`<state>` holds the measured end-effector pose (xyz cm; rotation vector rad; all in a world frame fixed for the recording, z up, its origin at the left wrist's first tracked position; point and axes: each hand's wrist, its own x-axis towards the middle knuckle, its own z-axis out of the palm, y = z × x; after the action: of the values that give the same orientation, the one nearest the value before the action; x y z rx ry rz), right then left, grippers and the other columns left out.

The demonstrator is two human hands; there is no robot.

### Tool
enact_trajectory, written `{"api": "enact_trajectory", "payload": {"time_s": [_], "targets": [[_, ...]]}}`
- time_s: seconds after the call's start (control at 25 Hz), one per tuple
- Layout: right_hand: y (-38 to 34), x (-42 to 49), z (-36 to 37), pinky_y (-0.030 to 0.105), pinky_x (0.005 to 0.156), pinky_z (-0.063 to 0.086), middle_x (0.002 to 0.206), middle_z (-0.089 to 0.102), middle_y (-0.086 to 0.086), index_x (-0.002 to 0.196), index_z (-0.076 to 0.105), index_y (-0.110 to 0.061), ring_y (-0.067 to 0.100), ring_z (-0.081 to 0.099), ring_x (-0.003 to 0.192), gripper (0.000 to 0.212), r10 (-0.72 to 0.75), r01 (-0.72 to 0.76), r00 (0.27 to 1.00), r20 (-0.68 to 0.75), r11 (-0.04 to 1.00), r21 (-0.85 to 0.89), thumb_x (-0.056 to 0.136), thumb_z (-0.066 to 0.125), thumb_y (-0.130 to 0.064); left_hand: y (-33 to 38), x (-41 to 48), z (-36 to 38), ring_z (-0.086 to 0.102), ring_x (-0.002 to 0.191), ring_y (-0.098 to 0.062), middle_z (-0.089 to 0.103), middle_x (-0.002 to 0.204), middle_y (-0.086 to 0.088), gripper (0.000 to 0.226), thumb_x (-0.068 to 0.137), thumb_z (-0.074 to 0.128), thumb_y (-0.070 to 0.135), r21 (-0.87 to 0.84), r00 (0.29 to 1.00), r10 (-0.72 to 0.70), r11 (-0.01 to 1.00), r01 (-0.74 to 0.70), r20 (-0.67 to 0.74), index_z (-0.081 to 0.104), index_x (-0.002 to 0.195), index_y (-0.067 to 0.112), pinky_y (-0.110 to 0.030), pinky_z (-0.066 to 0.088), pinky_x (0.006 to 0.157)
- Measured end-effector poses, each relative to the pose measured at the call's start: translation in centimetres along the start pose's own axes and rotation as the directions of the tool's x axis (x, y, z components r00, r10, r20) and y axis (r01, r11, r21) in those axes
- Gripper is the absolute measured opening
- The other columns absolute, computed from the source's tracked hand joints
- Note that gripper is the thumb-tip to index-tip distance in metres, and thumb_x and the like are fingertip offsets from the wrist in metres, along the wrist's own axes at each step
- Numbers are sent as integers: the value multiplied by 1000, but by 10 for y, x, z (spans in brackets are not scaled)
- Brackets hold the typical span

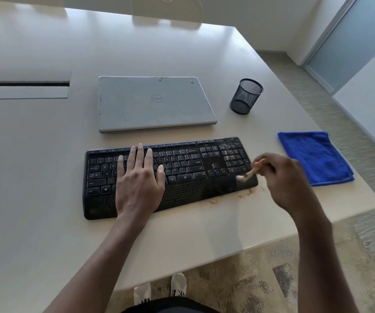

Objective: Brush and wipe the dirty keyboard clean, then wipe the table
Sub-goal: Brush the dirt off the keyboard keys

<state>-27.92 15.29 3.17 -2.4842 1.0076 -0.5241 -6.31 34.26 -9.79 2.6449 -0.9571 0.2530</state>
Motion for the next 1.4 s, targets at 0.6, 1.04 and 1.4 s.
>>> {"api": "enact_trajectory", "payload": {"time_s": [0.6,1.04,1.4], "targets": [[-21,-27,34,31,76,62,78,76,-8,99,74,-14,4,74,76,17,113,-91,983,-144,984,150,104,59,-21,-6,0,1,29,157,-35,37,165,-21,69,104,30,47,-9,998,35,999,-35,48,43,157,6,-56,16,129],[-9,24,30,43,73,65,79,75,-6,93,68,-13,6,74,70,20,168,-129,956,-240,977,171,106,54,-20,-3,3,-4,24,159,-33,33,167,-19,69,104,31,47,-27,992,22,999,-19,122,40,159,6,-54,14,130],[-14,118,51,39,71,66,82,76,3,94,66,-11,9,75,65,14,82,-51,991,-109,964,261,104,58,-16,23,25,4,13,162,-28,20,172,-17,68,107,33,49,-94,989,30,995,-17,143,31,163,10,-46,6,132]]}}
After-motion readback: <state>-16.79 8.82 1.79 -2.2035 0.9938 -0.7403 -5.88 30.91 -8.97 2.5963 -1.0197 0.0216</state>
